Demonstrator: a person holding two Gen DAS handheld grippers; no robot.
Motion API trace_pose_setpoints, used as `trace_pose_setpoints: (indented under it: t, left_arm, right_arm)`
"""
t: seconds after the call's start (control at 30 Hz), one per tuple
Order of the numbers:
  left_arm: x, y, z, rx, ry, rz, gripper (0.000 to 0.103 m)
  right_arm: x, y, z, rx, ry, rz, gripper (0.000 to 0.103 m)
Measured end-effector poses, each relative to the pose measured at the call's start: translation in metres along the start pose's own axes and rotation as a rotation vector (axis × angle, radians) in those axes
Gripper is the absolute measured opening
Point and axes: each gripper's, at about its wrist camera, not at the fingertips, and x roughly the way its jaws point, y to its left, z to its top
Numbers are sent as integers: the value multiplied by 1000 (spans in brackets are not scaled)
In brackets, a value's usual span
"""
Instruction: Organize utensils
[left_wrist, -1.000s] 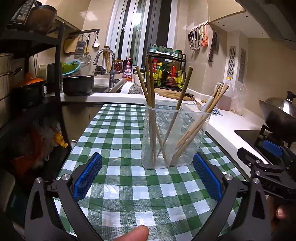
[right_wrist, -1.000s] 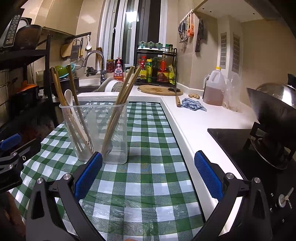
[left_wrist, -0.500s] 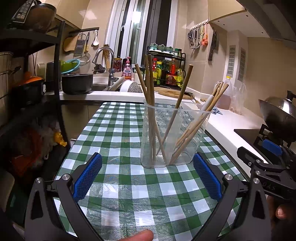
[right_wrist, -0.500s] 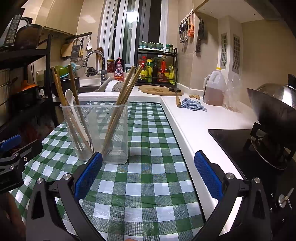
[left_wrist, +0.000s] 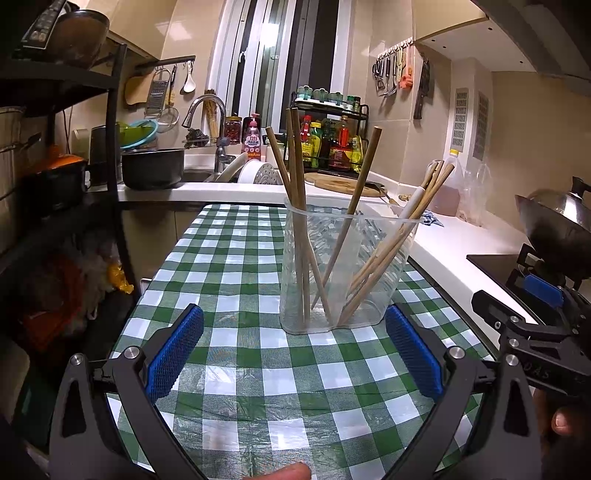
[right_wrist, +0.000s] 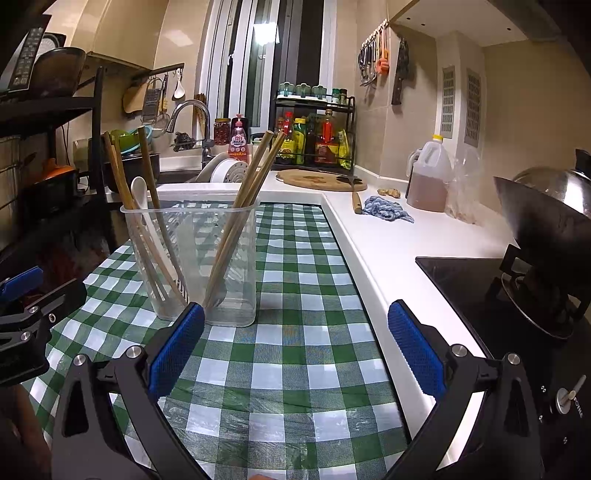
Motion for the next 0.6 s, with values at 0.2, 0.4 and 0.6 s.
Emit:
trace_pose_setpoints:
  t: [0.2,0.4,0.6]
  left_arm:
    - [0,-2,-2,4,1,-8,95]
    - [0,-2,-3,8,3,-12,95]
    - [0,-2,-2,10,4,-8,95]
  right_arm:
    - [0,1,0,-2,0,2,98]
    - [1,1,0,-3,-1,2,98]
    - [0,1,0,-3,-1,2,98]
